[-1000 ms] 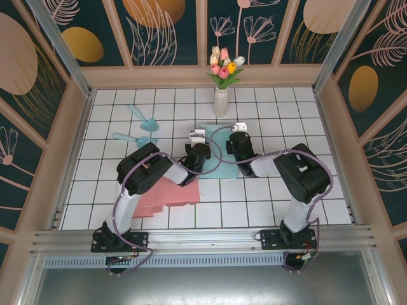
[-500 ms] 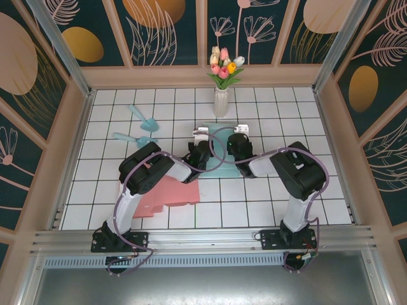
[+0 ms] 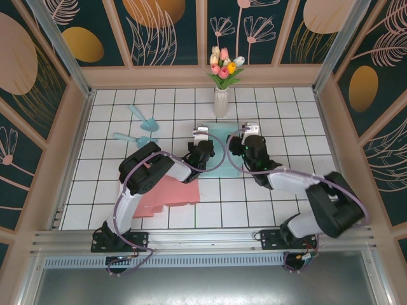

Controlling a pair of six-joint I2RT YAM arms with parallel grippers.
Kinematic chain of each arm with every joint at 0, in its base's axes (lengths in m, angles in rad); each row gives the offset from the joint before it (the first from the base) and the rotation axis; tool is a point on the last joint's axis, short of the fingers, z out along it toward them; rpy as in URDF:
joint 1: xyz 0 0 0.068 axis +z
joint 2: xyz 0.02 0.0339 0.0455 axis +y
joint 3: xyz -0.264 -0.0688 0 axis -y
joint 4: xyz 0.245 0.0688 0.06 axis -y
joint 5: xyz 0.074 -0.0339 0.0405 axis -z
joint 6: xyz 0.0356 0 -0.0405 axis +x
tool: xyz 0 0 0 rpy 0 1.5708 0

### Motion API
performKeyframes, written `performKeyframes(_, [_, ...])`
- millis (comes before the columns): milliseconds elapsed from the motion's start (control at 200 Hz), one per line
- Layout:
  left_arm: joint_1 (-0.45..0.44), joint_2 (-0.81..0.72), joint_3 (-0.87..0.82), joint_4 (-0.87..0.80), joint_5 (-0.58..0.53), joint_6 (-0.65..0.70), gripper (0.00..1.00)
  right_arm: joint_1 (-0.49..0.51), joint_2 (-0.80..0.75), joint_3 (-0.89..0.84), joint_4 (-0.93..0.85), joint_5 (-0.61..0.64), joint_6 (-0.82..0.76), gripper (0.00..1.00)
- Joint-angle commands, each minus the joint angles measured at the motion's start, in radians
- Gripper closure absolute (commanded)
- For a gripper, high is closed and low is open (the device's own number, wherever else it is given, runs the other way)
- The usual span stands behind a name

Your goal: Fold the paper box

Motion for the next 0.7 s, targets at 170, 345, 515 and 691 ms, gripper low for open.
performKeyframes(170, [0.006,0.003,-0.011,0.015,0.031,0.016,1.0,-0.013,-0.461,-0.025,-0.466,0.057,-0.092,0.35])
performKeyframes(345, [0.005,-0.006,0.01,-0.041,0.118,0.059,1.0,-0.013,-0.693,-0.151,-0.484,0.005,-0.058,0.36])
performKeyframes(515, [0.006,-0.057,0.057,-0.174,0.155,0.122,1.0,-0.013,-0.887,-0.26,-0.439,-0.038,-0.007,0.36])
performKeyframes(691, [0.006,-0.215,0.075,-0.36,0.246,0.181,1.0,-0.013,-1.016,-0.261,-0.476,-0.047,0.071,0.37])
